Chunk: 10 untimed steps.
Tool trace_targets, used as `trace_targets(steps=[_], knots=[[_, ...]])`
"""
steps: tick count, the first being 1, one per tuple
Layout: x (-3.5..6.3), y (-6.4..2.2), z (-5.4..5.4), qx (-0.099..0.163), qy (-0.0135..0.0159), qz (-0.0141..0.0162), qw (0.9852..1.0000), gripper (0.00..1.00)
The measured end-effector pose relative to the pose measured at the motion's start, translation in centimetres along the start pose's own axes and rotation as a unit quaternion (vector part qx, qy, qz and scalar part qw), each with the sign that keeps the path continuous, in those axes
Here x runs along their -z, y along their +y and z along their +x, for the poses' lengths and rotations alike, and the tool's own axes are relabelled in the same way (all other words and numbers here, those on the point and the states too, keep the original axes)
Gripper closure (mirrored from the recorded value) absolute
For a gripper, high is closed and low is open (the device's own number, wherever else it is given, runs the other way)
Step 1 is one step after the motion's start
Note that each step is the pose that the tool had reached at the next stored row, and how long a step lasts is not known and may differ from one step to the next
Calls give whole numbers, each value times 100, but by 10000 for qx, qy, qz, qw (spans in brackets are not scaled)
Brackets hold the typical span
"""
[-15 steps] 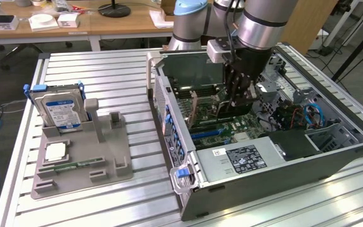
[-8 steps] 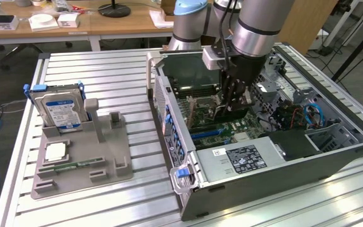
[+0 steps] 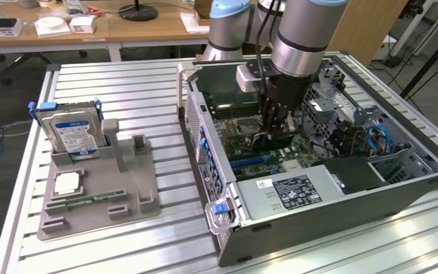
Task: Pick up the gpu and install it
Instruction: 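Insert the gpu into the slot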
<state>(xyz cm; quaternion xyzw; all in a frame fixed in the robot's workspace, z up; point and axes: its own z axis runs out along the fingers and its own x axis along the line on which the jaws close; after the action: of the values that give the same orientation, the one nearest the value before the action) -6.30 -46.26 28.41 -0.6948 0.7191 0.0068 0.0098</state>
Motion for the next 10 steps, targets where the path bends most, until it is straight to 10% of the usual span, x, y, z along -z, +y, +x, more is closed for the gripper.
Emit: trace_targets(steps=[10], knots=[[-67, 67, 18, -4, 0, 0, 10000, 74]])
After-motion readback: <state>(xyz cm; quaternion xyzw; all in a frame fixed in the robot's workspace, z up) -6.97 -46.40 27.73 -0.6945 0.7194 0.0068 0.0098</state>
